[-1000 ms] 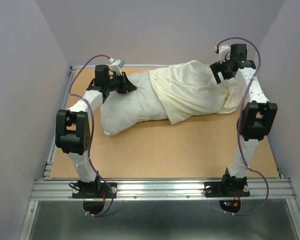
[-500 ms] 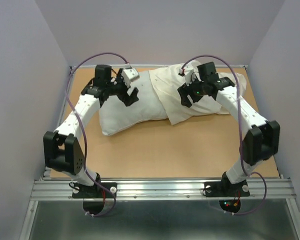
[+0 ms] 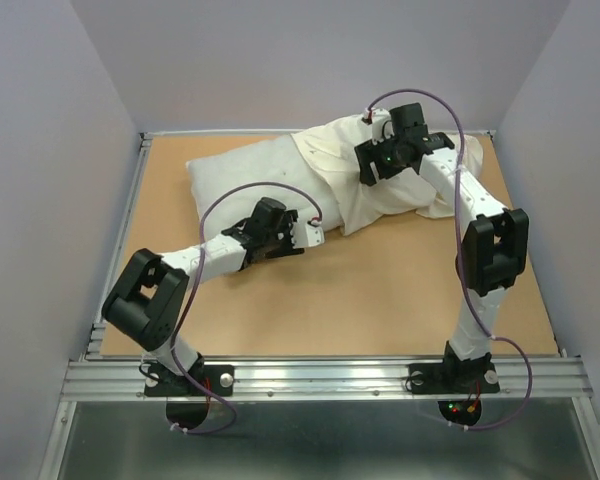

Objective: Put the pillow into the pillowcase

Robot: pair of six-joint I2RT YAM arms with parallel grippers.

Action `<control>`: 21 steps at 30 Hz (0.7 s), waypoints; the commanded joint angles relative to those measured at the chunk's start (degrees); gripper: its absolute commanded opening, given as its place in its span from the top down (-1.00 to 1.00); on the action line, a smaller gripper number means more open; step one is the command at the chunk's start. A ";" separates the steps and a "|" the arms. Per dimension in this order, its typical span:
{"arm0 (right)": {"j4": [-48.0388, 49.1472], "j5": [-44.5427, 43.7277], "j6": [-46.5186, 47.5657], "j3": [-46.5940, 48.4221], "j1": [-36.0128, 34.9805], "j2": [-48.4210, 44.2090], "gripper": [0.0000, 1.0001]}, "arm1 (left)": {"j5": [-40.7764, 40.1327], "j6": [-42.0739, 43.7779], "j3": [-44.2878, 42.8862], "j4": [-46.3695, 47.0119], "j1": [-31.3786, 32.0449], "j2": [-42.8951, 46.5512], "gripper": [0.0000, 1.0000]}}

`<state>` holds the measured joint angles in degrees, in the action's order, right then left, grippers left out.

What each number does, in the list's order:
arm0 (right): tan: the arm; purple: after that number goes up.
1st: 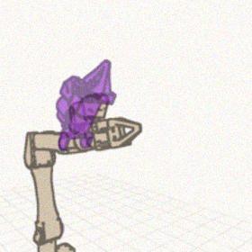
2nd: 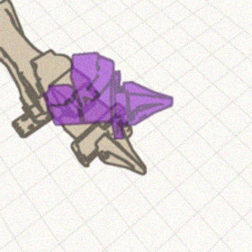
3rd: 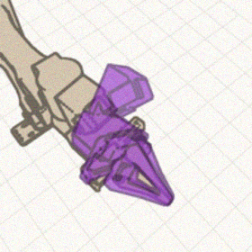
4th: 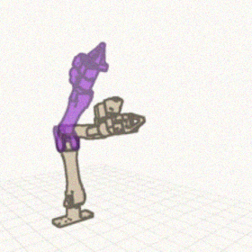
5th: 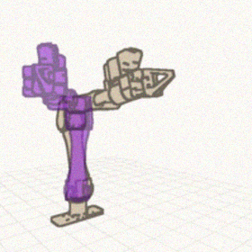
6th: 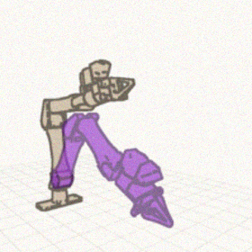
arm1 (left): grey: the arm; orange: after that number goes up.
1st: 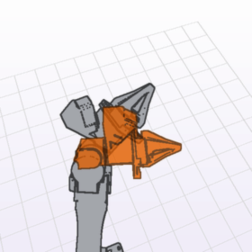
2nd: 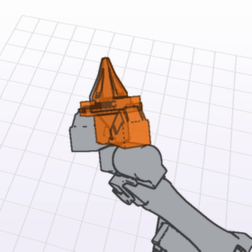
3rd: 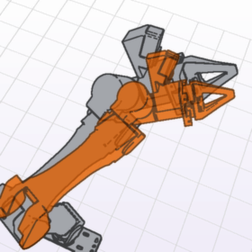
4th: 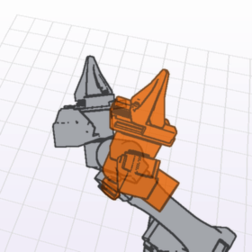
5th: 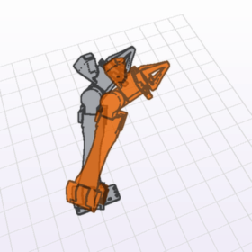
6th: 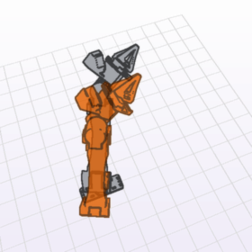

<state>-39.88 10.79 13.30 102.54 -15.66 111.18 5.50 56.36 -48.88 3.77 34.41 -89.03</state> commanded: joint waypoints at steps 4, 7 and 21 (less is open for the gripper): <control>3.40 2.22 -3.89 2.16 3.70 -3.93 -0.53 | 6.29 -8.00 -14.89 -4.44 -1.01 -3.25 1.00; 3.32 2.22 -7.93 -7.13 3.88 -13.76 -0.47 | 19.26 -16.61 -28.34 -16.14 -1.28 -5.52 1.00; 18.78 -5.69 -14.35 -36.27 3.09 -25.23 -0.64 | 30.27 -35.60 -53.85 -28.91 -2.16 -15.90 1.00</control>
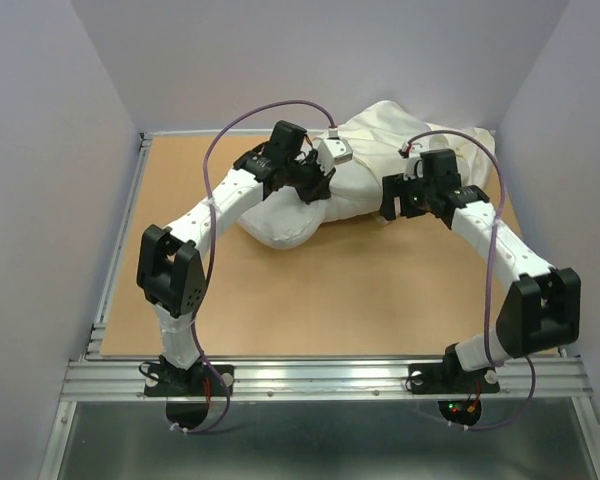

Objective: Put the pillow into the pillowcase

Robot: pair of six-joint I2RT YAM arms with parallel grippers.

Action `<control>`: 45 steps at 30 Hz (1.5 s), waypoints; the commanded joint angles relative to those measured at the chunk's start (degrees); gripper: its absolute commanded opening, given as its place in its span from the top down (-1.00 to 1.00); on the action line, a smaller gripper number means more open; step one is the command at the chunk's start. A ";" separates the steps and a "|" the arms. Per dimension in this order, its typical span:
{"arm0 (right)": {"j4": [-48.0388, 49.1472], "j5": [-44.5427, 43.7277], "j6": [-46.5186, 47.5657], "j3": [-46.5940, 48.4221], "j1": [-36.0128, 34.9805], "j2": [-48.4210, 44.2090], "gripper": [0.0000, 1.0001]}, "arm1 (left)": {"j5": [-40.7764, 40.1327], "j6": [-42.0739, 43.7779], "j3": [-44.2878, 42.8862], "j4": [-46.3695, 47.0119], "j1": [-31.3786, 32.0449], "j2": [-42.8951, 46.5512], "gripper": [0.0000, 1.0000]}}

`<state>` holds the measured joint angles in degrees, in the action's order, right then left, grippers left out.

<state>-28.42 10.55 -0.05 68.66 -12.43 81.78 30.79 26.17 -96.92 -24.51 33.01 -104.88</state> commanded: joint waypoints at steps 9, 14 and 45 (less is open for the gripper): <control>16.29 -13.71 -5.82 -5.03 -0.67 12.17 -0.79 | 7.62 -12.11 -8.98 1.57 -3.66 -1.73 1.00; 23.32 -14.85 -10.93 -4.86 -0.67 15.95 -0.75 | 10.25 -16.06 -6.97 4.38 -4.45 -0.76 1.00; -5.04 46.22 -17.97 61.14 -4.20 28.17 0.99 | 3.14 -47.61 1.99 45.42 -9.63 7.22 1.00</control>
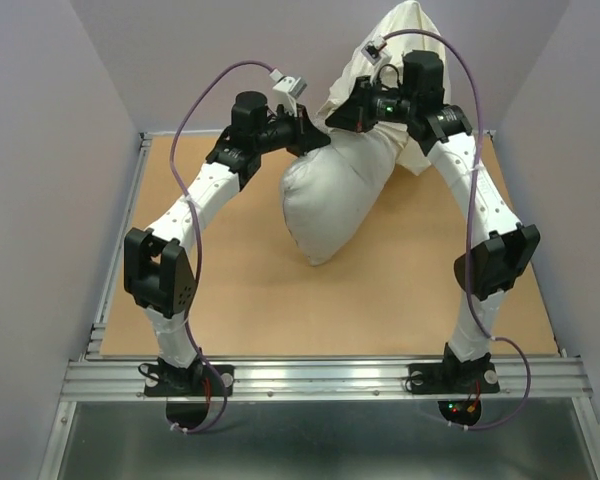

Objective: Put the pillow into the pillowcase

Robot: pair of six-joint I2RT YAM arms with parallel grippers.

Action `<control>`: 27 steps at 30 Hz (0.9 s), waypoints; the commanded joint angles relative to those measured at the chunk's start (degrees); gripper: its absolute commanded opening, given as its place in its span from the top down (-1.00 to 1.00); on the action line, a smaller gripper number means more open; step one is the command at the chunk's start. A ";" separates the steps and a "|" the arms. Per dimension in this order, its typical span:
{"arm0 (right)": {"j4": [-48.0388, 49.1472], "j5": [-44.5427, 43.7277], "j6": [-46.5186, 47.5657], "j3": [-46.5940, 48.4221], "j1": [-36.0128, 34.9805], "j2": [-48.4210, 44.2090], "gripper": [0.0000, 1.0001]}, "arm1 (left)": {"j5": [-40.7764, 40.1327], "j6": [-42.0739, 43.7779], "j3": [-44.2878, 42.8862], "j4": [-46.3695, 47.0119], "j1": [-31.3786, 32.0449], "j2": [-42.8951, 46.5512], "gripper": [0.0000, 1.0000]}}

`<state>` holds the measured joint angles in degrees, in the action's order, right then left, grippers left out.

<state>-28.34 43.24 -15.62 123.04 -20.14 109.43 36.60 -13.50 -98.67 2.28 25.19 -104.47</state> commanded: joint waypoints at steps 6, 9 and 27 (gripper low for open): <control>-15.78 -0.42 10.77 -3.92 4.76 -10.27 0.99 | -3.29 -7.77 6.91 17.93 -8.83 12.62 1.00; -15.70 1.21 10.27 -9.74 3.54 -11.69 0.99 | -2.50 -7.42 10.15 18.71 -9.72 13.76 1.00; 12.69 1.32 -12.09 18.99 -1.48 2.38 0.99 | 2.16 -2.71 9.38 22.34 -5.85 11.65 1.00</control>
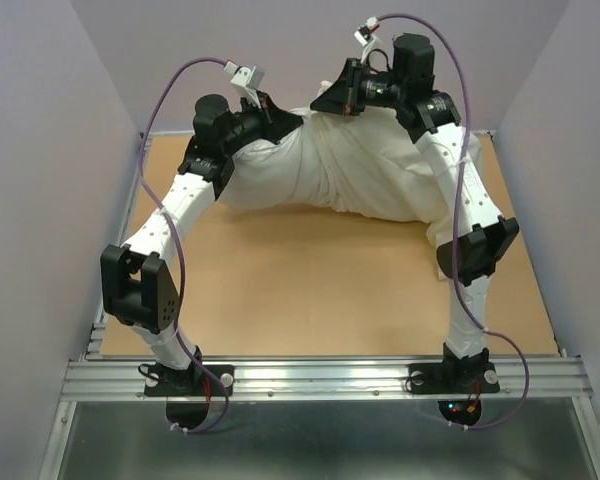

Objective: Put the pillow into the pillowcase

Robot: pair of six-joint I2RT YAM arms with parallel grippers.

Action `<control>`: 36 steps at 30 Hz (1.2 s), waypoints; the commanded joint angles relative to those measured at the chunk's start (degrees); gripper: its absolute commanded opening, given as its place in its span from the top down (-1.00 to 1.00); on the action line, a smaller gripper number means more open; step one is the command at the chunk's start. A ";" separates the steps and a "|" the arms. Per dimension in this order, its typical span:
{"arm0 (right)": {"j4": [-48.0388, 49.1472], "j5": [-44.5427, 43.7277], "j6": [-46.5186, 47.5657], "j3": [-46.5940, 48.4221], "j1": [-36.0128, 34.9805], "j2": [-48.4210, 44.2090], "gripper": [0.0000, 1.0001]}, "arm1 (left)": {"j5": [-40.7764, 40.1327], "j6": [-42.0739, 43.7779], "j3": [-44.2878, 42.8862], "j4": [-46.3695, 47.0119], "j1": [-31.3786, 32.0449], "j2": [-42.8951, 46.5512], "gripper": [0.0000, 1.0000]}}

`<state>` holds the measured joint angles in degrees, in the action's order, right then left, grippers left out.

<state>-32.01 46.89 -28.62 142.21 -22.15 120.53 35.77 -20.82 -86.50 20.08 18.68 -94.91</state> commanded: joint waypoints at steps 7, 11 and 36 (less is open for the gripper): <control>16.80 -5.23 0.94 -6.32 0.44 -9.87 0.99 | 9.48 9.31 -6.06 -2.41 1.80 0.16 1.00; 16.80 -3.93 -0.90 -10.19 0.44 -10.40 0.99 | 12.74 3.37 -0.70 -3.47 2.77 1.57 1.00; -1.74 -16.22 25.02 -65.13 1.32 -35.71 0.99 | 7.06 49.15 5.38 -28.86 -2.24 12.93 -0.33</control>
<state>-34.41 33.08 -5.43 78.30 -20.75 85.41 47.48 17.61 -76.20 -7.70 18.74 -82.32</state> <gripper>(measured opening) 0.021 0.663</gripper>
